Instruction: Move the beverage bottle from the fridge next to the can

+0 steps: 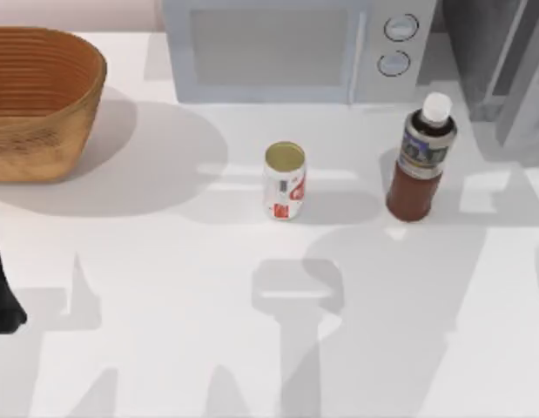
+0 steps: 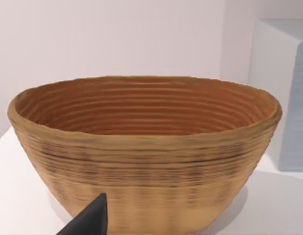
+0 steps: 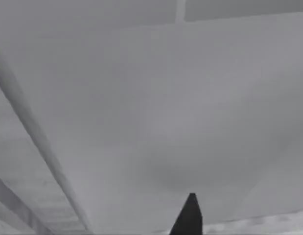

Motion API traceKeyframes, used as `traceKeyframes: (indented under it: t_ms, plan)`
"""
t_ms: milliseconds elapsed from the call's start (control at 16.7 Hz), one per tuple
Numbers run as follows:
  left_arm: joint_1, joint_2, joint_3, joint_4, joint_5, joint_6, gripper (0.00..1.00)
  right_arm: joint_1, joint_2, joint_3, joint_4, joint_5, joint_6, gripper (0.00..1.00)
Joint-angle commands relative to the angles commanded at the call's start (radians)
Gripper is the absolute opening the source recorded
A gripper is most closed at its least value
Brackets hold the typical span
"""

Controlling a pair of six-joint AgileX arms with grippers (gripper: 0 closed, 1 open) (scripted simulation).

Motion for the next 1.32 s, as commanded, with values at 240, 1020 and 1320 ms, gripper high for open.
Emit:
traceKeyframes:
  t_ms: [240, 1020, 1320]
  plan:
    - [0.0, 0.0, 0.0, 0.0, 0.0, 0.0, 1.0, 0.075, -0.033, -0.031, 0.043, 0.073, 0.065, 1.0]
    - [0.0, 0.0, 0.0, 0.0, 0.0, 0.0, 1.0, 0.06, 0.258, 0.312, -0.032, 0.084, 0.064, 1.0]
    - [0.0, 0.0, 0.0, 0.0, 0.0, 0.0, 1.0, 0.061, 0.332, 0.417, -0.051, 0.086, 0.064, 1.0]
